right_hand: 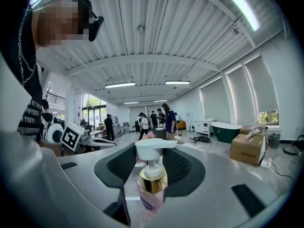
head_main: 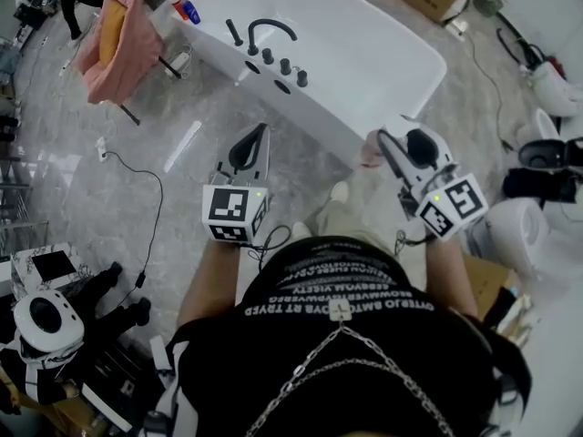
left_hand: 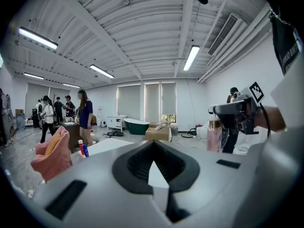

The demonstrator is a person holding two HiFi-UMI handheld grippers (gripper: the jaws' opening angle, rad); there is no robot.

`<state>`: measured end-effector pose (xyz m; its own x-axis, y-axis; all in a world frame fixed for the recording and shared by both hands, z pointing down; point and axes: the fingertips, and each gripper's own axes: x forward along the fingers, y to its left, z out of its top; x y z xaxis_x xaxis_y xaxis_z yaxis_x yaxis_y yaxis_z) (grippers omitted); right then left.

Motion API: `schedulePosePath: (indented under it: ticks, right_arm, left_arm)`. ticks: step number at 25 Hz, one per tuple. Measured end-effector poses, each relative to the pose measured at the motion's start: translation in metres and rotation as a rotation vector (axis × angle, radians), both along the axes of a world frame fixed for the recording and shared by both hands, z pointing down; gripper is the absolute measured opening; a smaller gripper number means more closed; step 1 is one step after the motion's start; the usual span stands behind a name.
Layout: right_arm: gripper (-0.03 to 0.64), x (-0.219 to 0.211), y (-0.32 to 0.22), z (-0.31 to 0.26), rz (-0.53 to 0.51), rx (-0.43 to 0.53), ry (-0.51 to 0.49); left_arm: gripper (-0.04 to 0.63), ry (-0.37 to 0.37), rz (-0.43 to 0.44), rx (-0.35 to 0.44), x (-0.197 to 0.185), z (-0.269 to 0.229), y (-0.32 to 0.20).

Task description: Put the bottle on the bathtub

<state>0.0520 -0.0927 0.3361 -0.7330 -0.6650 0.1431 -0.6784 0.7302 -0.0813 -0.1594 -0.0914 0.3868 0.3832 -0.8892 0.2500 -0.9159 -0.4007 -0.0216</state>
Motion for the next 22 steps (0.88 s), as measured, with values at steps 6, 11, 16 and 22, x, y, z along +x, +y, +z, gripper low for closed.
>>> schedulePosePath:
  ticks: [6,11,16,22]
  right_arm:
    - [0.170,-0.002,-0.043,0.007,-0.021,-0.025,0.009]
    - [0.170,-0.001,-0.087,0.005,-0.038,-0.033,0.016]
    - [0.172,0.011,-0.117,0.002,-0.058,-0.030,0.014]
    - [0.170,0.020,-0.156,0.004,-0.087,-0.033,0.008]
  left_arm:
    - [0.002,-0.007,-0.003,-0.005,0.003,-0.001,-0.042]
    - [0.002,-0.015,-0.017,-0.008,0.009,-0.006,-0.086]
    - [0.002,-0.025,-0.033,-0.009,0.023,-0.010,-0.109]
    - [0.002,-0.035,-0.061,-0.016,0.033,-0.011,-0.143]
